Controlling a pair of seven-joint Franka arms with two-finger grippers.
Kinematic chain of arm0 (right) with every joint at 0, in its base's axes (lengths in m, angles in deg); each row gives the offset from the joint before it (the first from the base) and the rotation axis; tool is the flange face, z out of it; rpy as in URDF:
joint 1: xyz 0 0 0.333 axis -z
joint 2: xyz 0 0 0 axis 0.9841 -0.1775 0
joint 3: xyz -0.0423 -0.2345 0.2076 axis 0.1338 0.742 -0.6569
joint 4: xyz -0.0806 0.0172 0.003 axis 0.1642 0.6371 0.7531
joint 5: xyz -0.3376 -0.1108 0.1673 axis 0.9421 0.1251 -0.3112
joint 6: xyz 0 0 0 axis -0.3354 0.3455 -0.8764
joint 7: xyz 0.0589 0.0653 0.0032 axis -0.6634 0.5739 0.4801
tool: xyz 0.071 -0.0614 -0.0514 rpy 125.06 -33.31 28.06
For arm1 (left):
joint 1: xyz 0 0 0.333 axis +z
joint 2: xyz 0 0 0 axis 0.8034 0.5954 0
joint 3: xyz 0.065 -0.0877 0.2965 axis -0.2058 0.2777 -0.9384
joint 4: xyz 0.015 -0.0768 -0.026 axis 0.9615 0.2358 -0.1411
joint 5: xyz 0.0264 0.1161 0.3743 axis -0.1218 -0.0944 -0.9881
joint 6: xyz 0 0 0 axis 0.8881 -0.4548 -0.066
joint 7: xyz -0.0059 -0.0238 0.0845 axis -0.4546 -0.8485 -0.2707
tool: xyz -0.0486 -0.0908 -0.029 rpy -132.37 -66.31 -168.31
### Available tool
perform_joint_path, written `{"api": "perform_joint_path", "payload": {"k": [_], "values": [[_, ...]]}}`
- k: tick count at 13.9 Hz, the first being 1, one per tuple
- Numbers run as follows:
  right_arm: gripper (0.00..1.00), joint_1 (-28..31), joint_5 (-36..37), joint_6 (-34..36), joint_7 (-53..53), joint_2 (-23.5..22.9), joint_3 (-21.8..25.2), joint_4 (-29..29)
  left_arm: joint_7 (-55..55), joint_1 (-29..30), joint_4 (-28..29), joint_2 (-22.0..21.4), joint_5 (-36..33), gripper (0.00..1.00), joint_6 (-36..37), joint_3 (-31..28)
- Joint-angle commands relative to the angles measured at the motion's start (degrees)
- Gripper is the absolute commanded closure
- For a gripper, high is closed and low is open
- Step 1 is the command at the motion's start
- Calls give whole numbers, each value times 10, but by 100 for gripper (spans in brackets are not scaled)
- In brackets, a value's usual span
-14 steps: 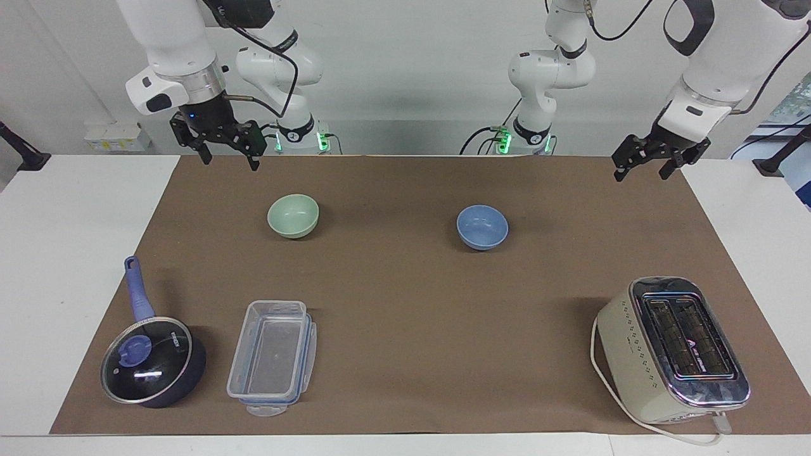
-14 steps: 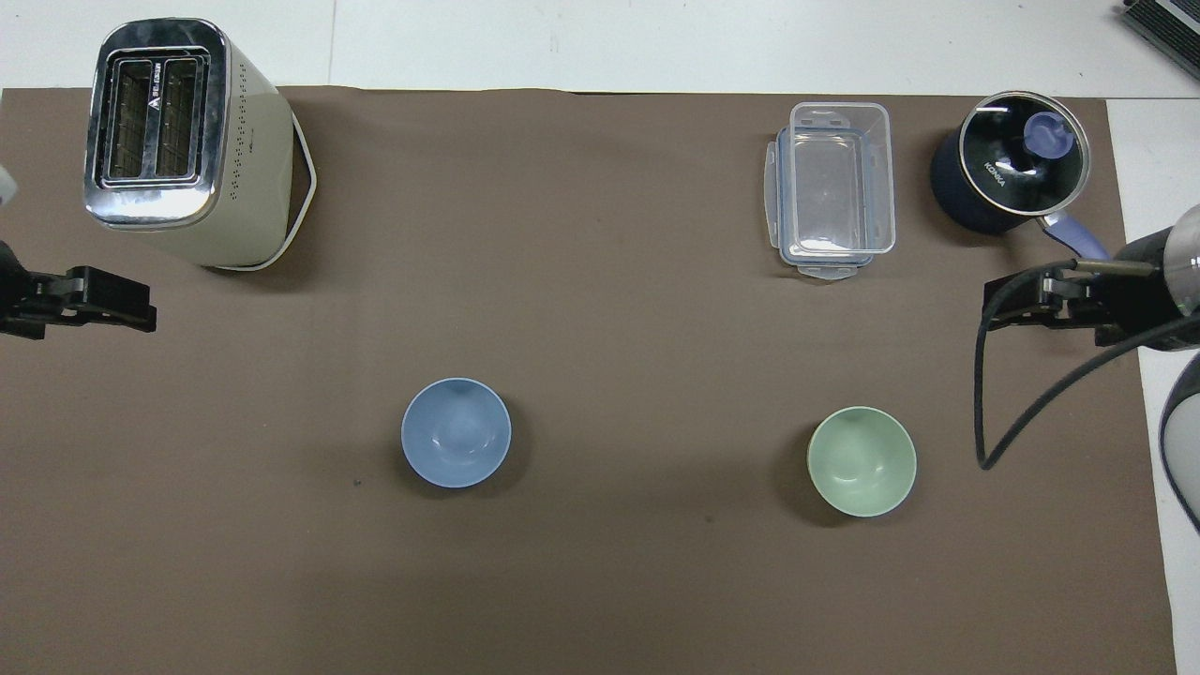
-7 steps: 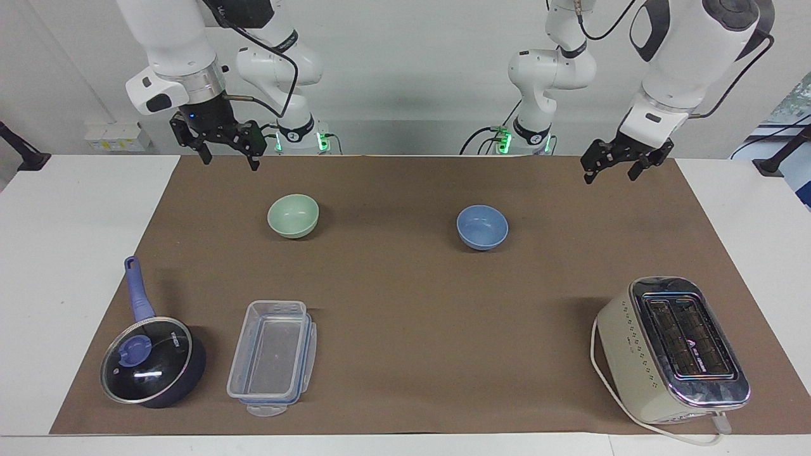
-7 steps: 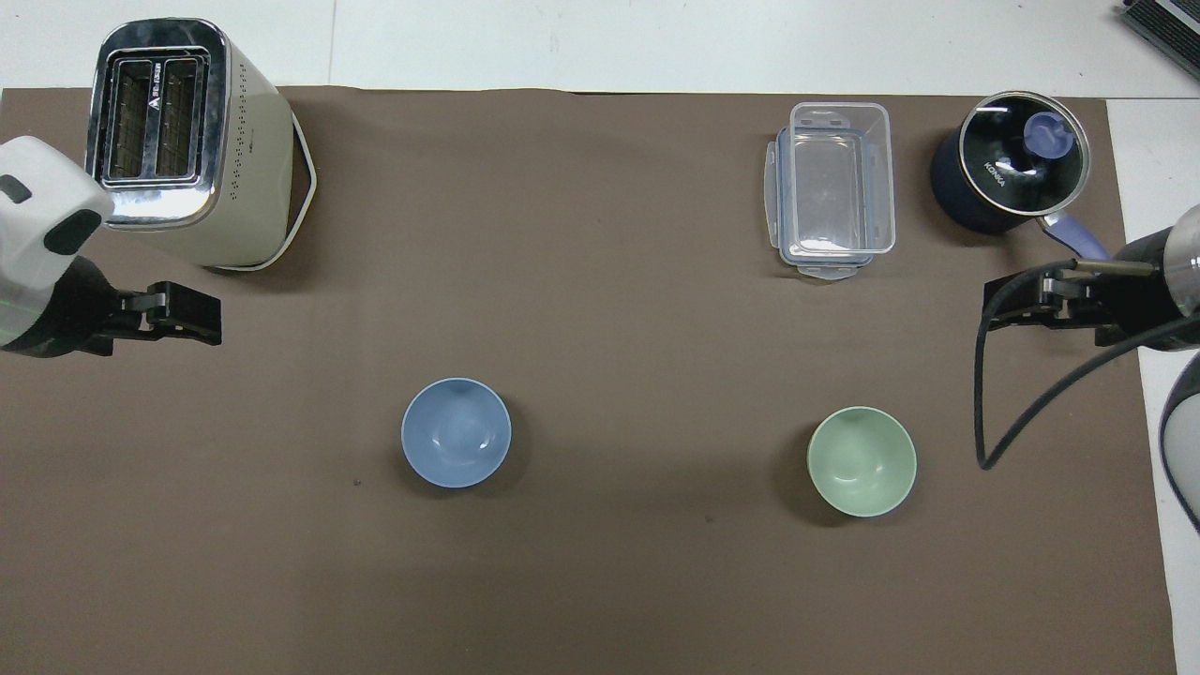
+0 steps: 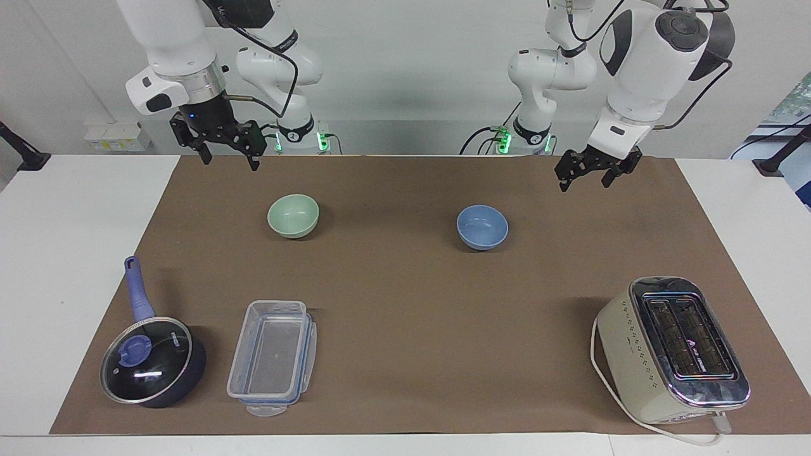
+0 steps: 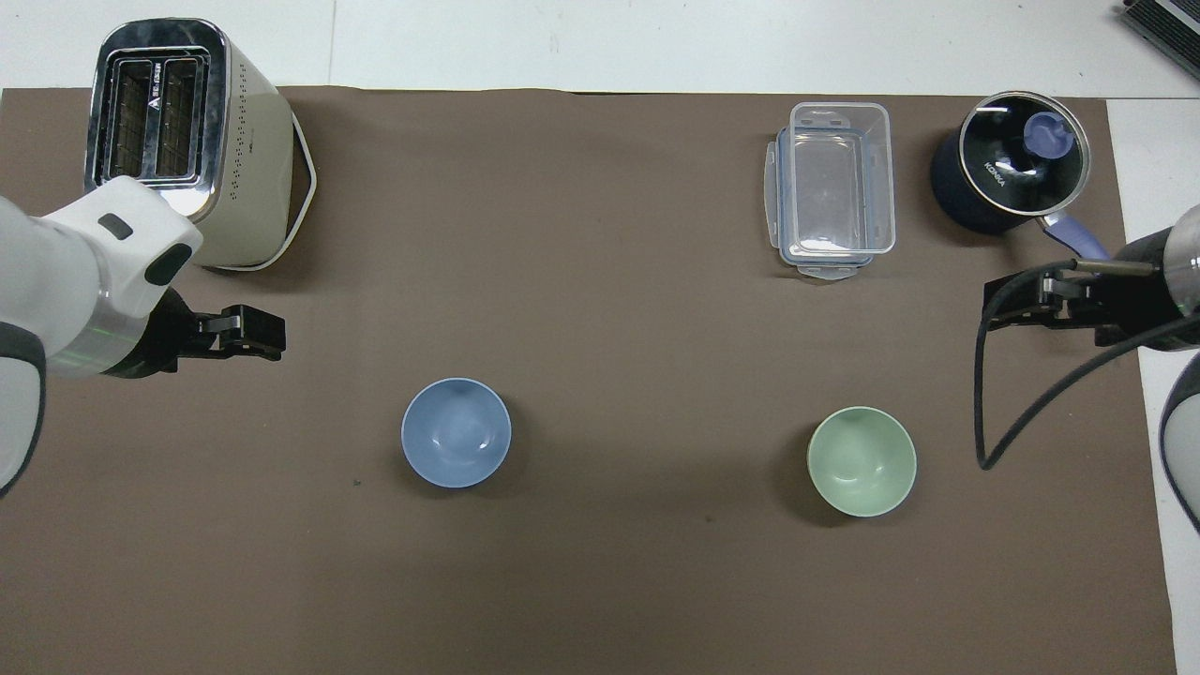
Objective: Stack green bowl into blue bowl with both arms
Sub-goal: 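Reach the left gripper toward the blue bowl's rim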
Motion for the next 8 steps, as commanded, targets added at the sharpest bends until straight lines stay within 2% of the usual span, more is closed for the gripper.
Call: {"api": "perform_joint_path", "payload": {"k": [1,8], "values": [[0,6,-10,-8,13,9,-2,-9,-26,-23,60,-32,-2,0,-43,-7],[0,6,-10,-8,13,9,-2,-9,-74,-61,112,-31,4,0,-106,-7]]}}
